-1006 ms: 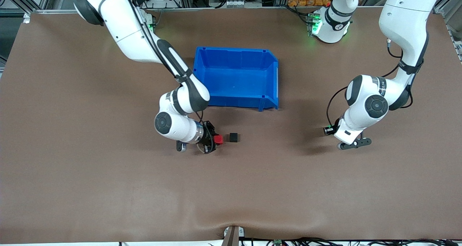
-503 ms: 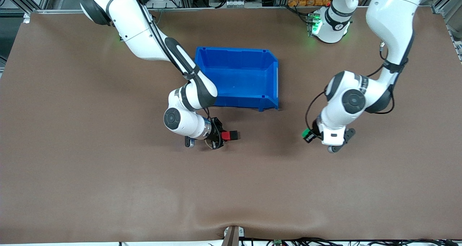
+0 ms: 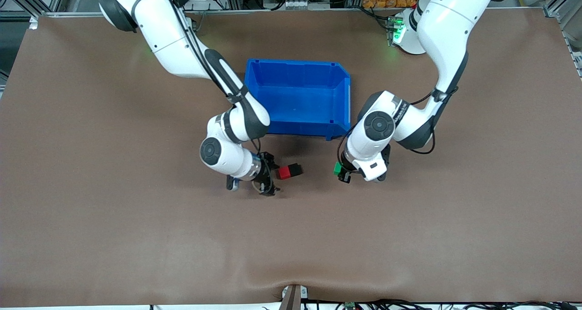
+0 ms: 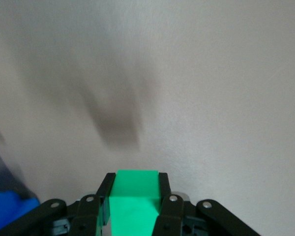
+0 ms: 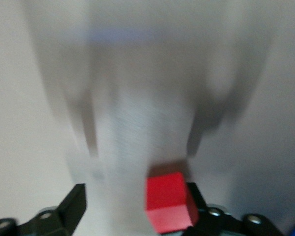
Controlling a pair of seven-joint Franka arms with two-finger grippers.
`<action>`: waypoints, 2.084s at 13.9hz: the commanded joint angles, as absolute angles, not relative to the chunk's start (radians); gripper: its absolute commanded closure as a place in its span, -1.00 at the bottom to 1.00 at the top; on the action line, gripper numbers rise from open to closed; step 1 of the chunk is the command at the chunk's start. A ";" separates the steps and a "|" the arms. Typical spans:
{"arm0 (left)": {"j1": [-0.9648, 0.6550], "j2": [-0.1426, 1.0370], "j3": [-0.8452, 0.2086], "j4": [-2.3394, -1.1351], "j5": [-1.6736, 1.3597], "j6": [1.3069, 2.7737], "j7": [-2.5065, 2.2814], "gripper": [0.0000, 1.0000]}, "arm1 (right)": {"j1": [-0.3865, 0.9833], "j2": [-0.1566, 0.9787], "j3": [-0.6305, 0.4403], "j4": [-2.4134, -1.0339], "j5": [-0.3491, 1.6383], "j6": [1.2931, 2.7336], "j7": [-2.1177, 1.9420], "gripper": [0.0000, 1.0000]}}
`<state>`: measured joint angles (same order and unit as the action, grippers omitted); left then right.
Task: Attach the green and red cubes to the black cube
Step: 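Release the red cube with the right gripper while the left gripper carries the green cube, then lower the green cube beside the black cube while the right gripper withdraws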
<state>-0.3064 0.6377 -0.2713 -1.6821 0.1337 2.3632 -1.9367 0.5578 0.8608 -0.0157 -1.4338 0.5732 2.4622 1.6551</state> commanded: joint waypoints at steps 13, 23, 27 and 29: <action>-0.454 0.792 -0.270 -1.574 0.098 2.338 -2.565 1.00 | 0.167 0.611 -0.011 -1.164 0.132 1.671 0.856 -1.00; -0.497 0.819 -0.267 -1.565 0.095 2.397 -2.640 1.00 | -0.041 0.307 -0.008 -1.173 0.072 1.347 -0.058 -1.00; -0.495 0.821 -0.261 -1.562 0.097 2.457 -2.634 1.00 | -0.029 0.105 -0.012 -1.351 0.075 1.394 -0.063 -1.00; -0.494 0.831 -0.259 -1.548 0.098 2.486 -2.631 1.00 | -0.005 -0.045 -0.038 -1.567 0.069 1.493 -0.064 -1.00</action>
<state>-0.4821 0.8069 -0.2708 -1.5795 0.1079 2.4464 -2.6186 -0.0238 0.1393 -0.0221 -1.2947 0.0795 1.3814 -0.0495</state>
